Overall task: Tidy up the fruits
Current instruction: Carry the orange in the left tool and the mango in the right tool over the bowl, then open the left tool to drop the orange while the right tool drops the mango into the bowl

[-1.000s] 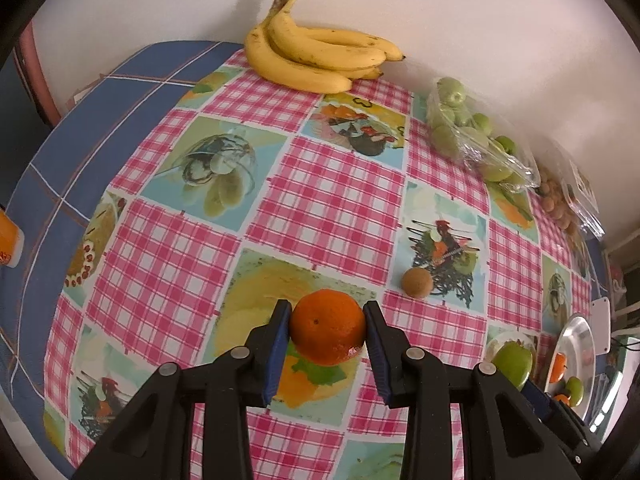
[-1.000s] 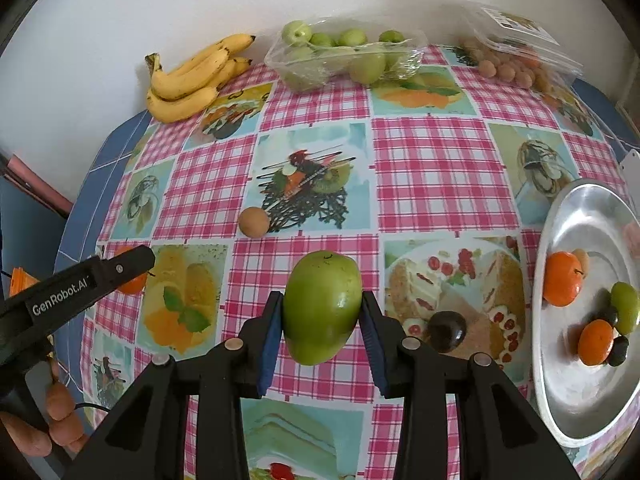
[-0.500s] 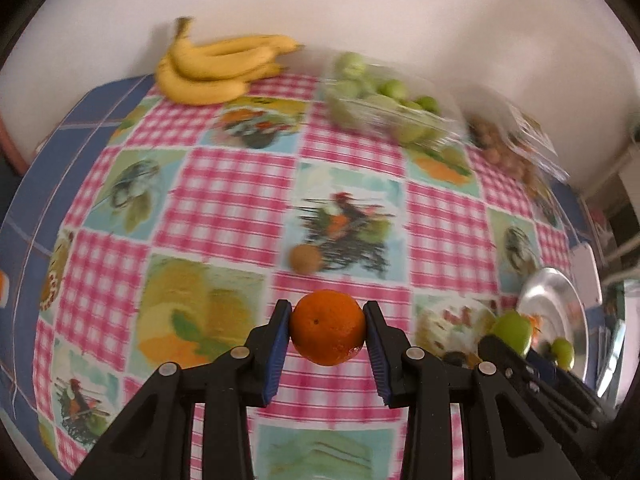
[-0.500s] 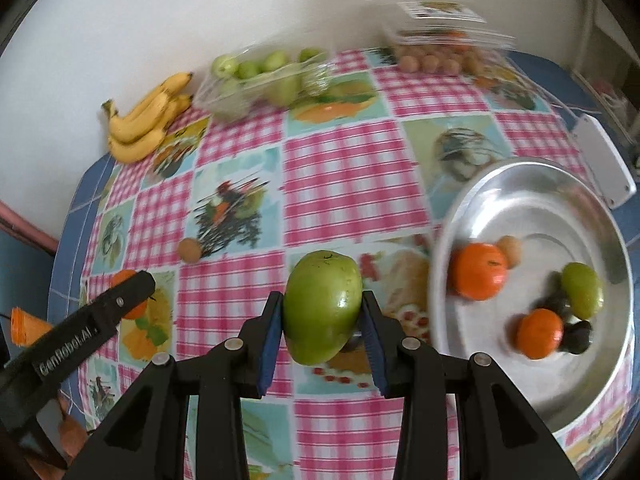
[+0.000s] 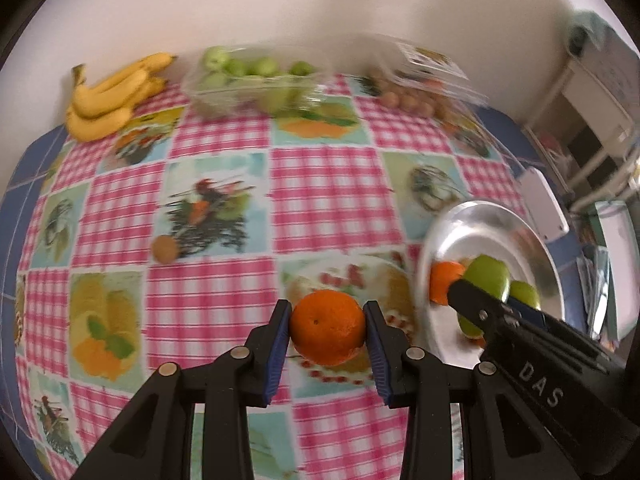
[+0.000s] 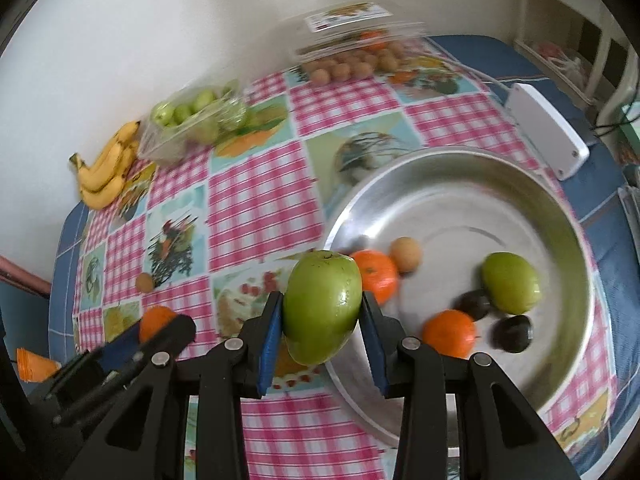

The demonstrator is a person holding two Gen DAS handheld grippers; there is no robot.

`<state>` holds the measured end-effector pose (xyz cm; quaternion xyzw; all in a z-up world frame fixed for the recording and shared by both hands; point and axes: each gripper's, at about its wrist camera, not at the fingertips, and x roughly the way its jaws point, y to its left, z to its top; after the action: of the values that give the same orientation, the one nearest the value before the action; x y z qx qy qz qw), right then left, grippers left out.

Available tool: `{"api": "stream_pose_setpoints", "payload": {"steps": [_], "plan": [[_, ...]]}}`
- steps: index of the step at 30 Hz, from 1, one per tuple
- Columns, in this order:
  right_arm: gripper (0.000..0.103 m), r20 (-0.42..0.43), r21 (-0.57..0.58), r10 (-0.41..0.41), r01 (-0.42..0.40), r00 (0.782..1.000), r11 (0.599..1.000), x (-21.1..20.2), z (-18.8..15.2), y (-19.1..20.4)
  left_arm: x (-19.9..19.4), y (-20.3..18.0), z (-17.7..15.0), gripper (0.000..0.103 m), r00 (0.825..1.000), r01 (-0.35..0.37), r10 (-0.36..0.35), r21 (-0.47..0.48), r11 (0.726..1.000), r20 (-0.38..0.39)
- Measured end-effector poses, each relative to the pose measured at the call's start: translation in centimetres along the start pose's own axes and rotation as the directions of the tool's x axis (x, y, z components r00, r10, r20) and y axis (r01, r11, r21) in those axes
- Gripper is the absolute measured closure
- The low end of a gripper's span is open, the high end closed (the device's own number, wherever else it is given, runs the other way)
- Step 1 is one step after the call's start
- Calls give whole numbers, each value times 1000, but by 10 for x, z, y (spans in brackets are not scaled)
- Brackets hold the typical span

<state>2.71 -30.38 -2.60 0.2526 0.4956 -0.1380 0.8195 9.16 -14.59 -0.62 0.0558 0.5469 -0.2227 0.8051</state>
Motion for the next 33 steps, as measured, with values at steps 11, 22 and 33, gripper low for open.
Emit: {"api": "stream_pose_setpoints", "payload": {"steps": [11, 22, 33], "plan": [[63, 34, 121, -28, 24, 999, 992, -18, 6, -63, 9, -73, -15, 64, 998, 58, -55, 167, 984, -21], [63, 60, 173, -29, 18, 998, 985, -20, 9, -93, 19, -99, -21, 64, 997, 79, -75, 222, 972, -25], [63, 70, 128, 25, -33, 997, 991, -1, 14, -83, 39, -107, -20, 64, 996, 87, -83, 242, 966, -28]]}}
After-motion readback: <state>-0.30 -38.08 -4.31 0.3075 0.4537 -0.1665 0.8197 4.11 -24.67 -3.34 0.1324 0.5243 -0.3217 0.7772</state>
